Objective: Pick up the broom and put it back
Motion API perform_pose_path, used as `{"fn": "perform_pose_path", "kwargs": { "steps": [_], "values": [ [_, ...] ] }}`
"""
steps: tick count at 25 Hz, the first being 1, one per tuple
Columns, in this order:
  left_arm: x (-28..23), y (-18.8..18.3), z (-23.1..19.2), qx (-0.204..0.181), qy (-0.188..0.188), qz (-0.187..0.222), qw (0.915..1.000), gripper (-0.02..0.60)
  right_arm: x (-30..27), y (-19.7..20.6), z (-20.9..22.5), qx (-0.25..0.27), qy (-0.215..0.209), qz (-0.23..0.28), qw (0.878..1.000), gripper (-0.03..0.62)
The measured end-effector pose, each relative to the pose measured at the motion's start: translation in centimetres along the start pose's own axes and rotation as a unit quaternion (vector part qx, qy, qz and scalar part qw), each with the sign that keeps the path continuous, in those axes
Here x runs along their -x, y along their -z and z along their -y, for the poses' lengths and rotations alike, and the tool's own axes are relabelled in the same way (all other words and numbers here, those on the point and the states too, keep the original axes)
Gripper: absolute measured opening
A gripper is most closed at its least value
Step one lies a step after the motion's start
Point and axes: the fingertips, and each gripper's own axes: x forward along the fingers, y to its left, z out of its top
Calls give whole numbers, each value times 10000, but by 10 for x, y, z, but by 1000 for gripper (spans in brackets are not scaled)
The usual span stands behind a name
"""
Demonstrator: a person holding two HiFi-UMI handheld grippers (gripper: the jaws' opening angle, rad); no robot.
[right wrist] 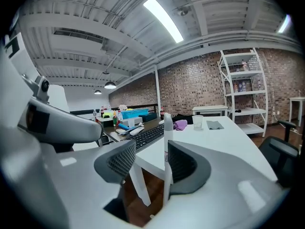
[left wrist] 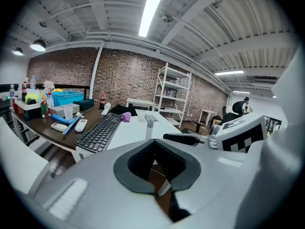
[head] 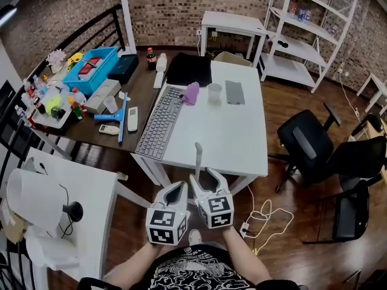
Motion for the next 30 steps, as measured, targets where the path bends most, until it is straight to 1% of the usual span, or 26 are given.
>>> {"fn": "perform_pose_path", "kwargs": {
  "steps": [6, 10, 17, 20, 22, 26, 27, 30],
  "values": [
    [-17, -1, -5, -79, 3, -54, 10000, 5, -29, 9, 16, -108, 16, -44, 9999, 198],
    [-26, -1, -8, -51, -5, -152, 9999, 5, -44, 15, 24, -96, 25, -113, 9999, 219],
    [-36, -6, -21, -7, -97, -200, 9998, 5, -73, 25, 29, -71, -35, -313, 9995, 219],
    [-39, -8, -25, 9, -135, -191, 9997, 5, -82, 24, 33, -11, 26, -306, 9995, 219],
    [-39, -10, -28, 43, -162, -183, 9997, 5, -86, 21, 36, 25, 102, -250, 9996, 197],
    [-37, -11, -33, 85, -234, -173, 9995, 5, -87, 26, 41, 85, 237, -322, 9992, 110],
    [-37, -11, -33, 83, -243, -170, 9995, 5, -87, 26, 42, 103, 264, -326, 9991, 100],
    [-35, -11, -33, 76, -257, -164, 9995, 5, -86, 26, 43, 99, 293, -320, 9990, 98]
  ]
}}
